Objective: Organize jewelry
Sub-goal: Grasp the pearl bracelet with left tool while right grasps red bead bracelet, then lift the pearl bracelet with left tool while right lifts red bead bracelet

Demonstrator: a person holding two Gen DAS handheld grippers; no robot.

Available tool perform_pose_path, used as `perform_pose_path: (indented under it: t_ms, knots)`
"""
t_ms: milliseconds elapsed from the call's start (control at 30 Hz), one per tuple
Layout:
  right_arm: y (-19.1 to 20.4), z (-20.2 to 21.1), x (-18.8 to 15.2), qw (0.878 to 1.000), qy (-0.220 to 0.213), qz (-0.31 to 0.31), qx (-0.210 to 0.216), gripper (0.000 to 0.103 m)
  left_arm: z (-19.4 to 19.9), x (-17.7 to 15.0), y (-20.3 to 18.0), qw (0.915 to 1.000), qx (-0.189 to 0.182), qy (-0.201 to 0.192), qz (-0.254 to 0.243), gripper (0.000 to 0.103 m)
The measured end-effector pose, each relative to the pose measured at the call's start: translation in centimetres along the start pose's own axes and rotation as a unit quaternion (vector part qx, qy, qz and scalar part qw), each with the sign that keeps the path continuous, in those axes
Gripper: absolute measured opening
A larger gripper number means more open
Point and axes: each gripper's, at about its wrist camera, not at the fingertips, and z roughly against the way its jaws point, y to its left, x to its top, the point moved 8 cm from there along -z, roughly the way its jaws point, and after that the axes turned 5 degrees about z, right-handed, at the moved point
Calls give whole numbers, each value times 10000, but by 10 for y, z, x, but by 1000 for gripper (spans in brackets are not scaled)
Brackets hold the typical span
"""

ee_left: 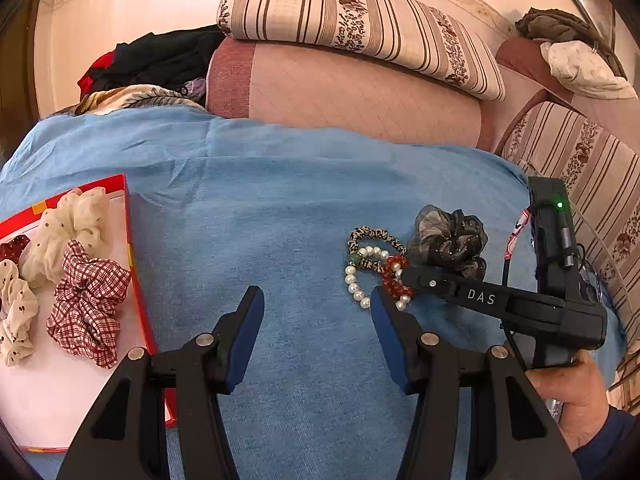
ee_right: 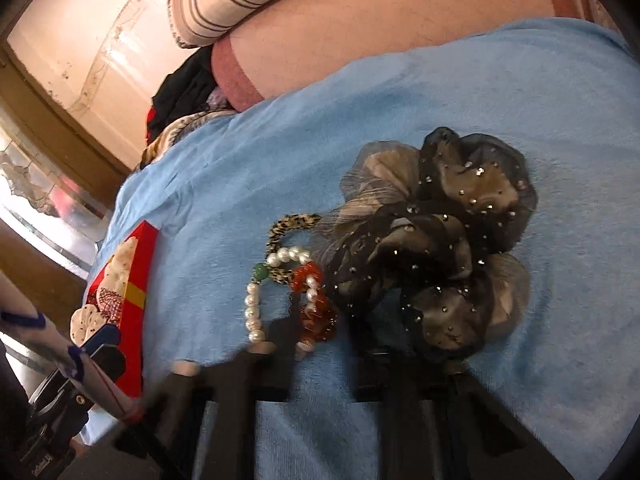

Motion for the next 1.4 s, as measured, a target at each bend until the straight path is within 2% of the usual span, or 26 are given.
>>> perform_pose_path:
  t_ms: [300, 533, 733, 800, 933, 1000, 1067, 1133, 1200, 1267, 1400]
  knots:
    - [8, 63, 8, 9968, -596, 373, -380, 8, -14, -5, 1, 9999, 38, 138, 53, 54]
    - [5, 120, 4, 9923, -1015, 453, -537, 8, -29, -11, -9, 9993, -146, 328, 66, 54]
    - [-6, 123, -1, 9945, -921, 243, -442, 9, -53, -16, -22, 9963, -407, 705, 265, 53]
    - [-7, 122, -2, 9950, -901, 215, -371, 9, -62, -16, -28, 9962, -387, 752, 200, 51]
    - [-5, 121, -3, 9950, -889, 309, -342, 9, -85, -14, -32, 9942, -302, 992, 286, 37]
    - [-7, 120, -2, 9951, -893, 275, -316, 9, -96, -15, -32, 9933, -161, 1107, 290, 28]
    - [-9, 120, -1, 9953, -894, 240, -297, 9, -103, -13, -37, 9941, 132, 1075, 63, 26]
    - [-9, 120, -1, 9955, -881, 227, -279, 9, -106, -13, -39, 9933, 487, 1039, -162, 15]
    - [-9, 119, -1, 9956, -873, 223, -252, 9, -106, -15, -39, 9924, 676, 985, -300, 12]
    - [-8, 121, -1, 9956, -884, 221, -227, 9, -99, -20, -35, 9910, 876, 925, -413, 10]
    - [-5, 124, -1, 9953, -922, 241, -193, 9, -77, -33, -17, 9901, 966, 944, -387, 10]
